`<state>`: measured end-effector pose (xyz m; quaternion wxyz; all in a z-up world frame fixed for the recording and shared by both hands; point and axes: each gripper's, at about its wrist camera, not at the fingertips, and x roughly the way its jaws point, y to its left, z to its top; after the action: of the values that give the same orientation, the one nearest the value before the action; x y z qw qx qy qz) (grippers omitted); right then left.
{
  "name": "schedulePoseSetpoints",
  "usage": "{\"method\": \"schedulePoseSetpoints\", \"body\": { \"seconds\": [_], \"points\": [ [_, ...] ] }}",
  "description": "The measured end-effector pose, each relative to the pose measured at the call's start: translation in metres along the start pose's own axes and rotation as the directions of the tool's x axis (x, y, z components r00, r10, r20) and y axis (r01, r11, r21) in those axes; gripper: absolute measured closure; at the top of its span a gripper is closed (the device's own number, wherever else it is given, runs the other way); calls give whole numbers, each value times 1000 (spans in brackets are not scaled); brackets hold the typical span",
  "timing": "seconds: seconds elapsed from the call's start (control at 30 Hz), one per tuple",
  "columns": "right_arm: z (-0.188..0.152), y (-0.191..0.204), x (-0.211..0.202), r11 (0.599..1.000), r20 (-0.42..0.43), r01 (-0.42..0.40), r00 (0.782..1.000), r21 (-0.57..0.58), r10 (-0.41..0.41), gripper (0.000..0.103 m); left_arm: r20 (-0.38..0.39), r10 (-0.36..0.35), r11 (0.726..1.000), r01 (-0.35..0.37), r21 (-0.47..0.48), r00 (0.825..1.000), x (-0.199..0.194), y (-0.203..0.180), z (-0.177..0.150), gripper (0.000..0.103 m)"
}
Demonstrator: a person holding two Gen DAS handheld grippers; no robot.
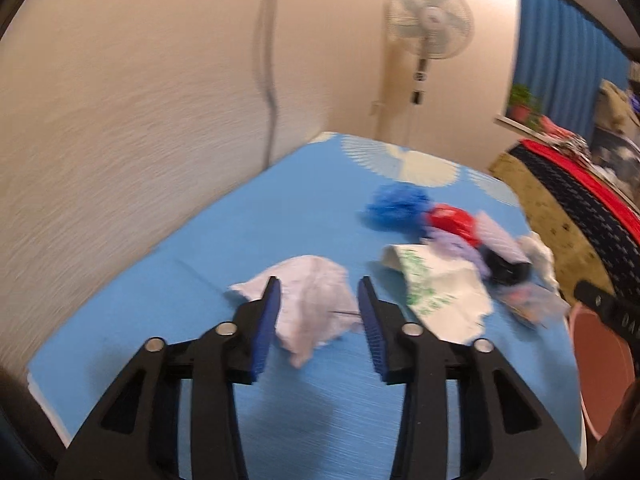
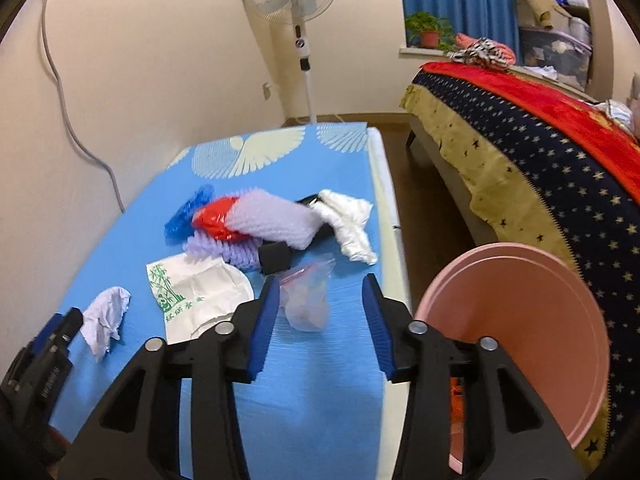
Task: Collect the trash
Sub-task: 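Grasp the white tissue with the left gripper while the right gripper grasps the clear plastic bag, then carry the tissue and clear bag over the pink bin and release both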
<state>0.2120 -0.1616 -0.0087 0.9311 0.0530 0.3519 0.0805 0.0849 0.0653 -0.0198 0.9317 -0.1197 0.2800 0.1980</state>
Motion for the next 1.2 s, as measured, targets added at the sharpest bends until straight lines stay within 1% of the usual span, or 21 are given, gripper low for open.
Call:
{"method": "schedulePoseSetpoints", "body": {
  "seconds": [0.03,0.07,0.2,0.3,0.33,0.37,0.4,0.47,0.53,0.57,0.6,0.63,0.73,1.0,1.2],
  "points": [
    [0,1,6,1000,-11,0,1000,2,0,58,-10,19,1000,-19,-19,1000,3,5,1,51],
    [-1,1,12,1000,-21,-1,1000,5,1,58,-20,32,999,-32,-38,999,6,10,2,49],
    [-3,1,28,1000,-54,-3,999,15,4,58,-93,47,990,-59,-128,995,24,32,3,49],
    [-6,1,37,1000,-76,-3,997,10,4,59,-128,25,984,-48,-173,991,32,40,3,49],
    [-6,1,38,1000,-82,-8,997,12,9,62,-141,8,983,-34,-182,990,35,41,3,49],
    [-7,1,40,1000,-85,-15,996,12,16,68,-146,2,983,-29,-183,989,36,40,2,49],
    [-7,1,41,1000,-92,-23,995,11,23,72,-151,-6,982,-23,-185,989,38,40,1,51],
    [-8,1,42,999,-101,-40,994,16,42,83,-165,-30,981,-3,-196,986,41,41,0,60],
    [-9,1,40,999,-102,-46,994,12,47,86,-174,-51,979,15,-202,983,43,39,0,77],
    [-9,2,38,999,-100,-46,994,9,47,87,-178,-67,979,30,-203,982,46,36,1,83],
    [-9,1,37,999,-98,-46,994,8,46,88,-179,-84,978,47,-202,980,45,34,1,90],
    [-8,1,34,999,-92,-44,995,8,45,88,-177,-93,978,57,-200,980,44,33,2,94],
    [-5,-1,21,999,-73,-43,996,17,44,88,-156,-113,980,85,-179,981,38,26,4,99],
    [-2,-7,-20,1000,-20,-27,999,10,27,89,-91,-161,981,150,-120,983,12,14,14,101],
    [-2,-15,-52,1000,25,-7,1000,16,7,89,-47,-223,973,220,-65,974,-15,2,18,101]
  ]
}}
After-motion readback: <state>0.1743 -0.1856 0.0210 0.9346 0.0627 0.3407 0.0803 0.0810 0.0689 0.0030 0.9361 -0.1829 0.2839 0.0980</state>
